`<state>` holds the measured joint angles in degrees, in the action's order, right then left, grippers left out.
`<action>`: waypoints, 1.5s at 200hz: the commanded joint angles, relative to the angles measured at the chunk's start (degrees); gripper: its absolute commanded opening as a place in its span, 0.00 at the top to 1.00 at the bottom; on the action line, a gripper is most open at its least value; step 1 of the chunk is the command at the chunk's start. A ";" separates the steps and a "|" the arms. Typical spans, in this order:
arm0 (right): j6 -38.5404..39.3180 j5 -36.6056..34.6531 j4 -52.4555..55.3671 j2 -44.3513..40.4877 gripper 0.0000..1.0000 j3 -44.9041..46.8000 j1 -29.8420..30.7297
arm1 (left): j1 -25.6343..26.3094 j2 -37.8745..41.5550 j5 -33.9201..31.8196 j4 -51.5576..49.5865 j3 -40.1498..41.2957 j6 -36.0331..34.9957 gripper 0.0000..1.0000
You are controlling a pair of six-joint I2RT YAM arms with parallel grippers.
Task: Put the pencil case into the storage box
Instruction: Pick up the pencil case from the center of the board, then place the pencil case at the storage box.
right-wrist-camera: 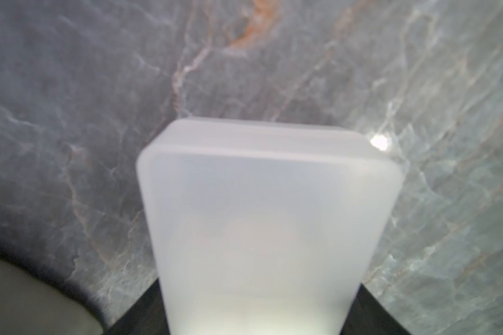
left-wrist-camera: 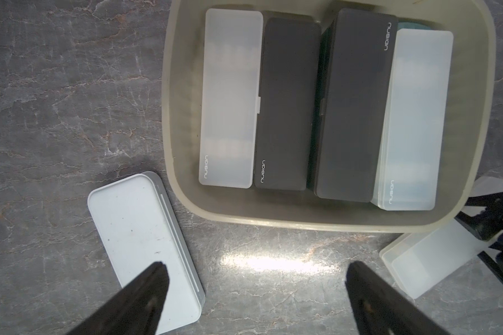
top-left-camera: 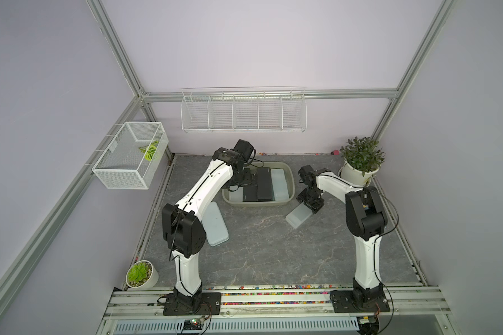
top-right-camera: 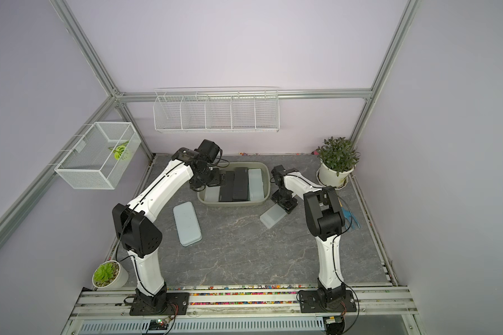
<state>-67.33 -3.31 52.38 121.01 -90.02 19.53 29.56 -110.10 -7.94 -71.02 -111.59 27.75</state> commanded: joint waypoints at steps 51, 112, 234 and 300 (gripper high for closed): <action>15.90 -9.97 6.25 -11.52 0.59 1.96 1.37 | -2.94 4.45 -1.80 -0.70 2.13 -0.94 0.01; 35.58 -8.31 8.16 -8.58 0.62 -21.90 10.57 | -7.87 9.74 -1.42 -0.16 6.63 -0.53 0.01; 34.24 1.61 -12.05 25.94 0.58 -66.48 20.46 | -13.04 23.40 -0.94 4.10 24.63 1.88 0.01; 31.90 -0.34 -13.14 33.49 0.57 -70.03 20.72 | -15.29 26.21 -0.39 5.63 30.68 0.80 0.01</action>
<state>-34.30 -2.11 40.95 152.31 -158.85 40.14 14.87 -84.51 -8.95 -66.87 -81.95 29.04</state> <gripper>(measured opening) 0.726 0.986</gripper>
